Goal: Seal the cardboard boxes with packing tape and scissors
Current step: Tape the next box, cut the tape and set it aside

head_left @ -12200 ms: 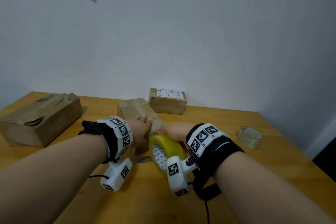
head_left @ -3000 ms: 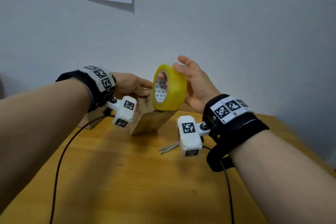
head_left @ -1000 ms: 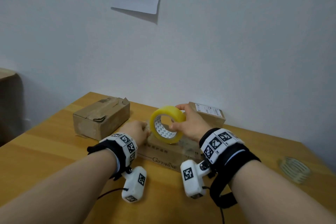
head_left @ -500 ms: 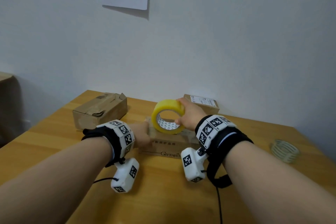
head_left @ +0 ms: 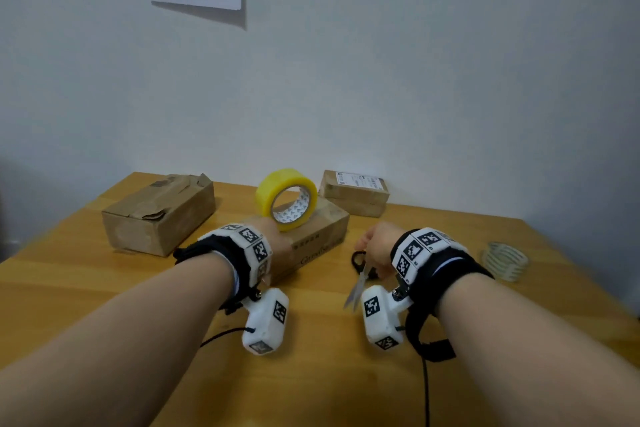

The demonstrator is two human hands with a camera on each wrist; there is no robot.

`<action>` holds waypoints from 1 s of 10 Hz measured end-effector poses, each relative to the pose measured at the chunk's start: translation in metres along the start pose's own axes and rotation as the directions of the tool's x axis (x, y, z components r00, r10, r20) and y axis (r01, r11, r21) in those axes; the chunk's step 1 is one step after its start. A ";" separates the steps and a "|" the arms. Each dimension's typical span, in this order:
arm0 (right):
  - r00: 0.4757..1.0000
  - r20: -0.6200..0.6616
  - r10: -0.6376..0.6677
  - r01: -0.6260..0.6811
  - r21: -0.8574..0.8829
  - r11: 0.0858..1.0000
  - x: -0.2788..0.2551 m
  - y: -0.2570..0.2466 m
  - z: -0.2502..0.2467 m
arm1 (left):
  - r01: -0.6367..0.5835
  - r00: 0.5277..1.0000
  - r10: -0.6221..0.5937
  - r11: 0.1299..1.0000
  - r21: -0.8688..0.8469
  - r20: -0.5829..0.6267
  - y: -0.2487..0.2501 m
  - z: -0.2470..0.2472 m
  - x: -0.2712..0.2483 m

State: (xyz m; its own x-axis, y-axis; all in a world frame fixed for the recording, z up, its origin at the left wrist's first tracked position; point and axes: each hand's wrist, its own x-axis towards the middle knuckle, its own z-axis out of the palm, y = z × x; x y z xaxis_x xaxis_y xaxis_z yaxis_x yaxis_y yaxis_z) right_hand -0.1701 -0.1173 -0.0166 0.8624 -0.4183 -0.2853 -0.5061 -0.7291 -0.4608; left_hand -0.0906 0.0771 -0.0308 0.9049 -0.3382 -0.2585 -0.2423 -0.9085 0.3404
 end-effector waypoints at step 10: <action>0.985 0.124 0.120 -0.008 -0.663 0.749 0.032 0.046 0.027 | -0.290 0.957 0.269 0.869 -0.400 -0.110 -0.019 -0.017 0.017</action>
State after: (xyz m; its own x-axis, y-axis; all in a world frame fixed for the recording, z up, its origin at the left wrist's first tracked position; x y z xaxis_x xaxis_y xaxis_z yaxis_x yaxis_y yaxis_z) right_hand -0.1659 -0.1498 -0.0693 0.7871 -0.4322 -0.4402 -0.3754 -0.9018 0.2141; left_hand -0.0645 0.0931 -0.0261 0.8392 -0.5408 -0.0562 -0.3335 -0.5936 0.7324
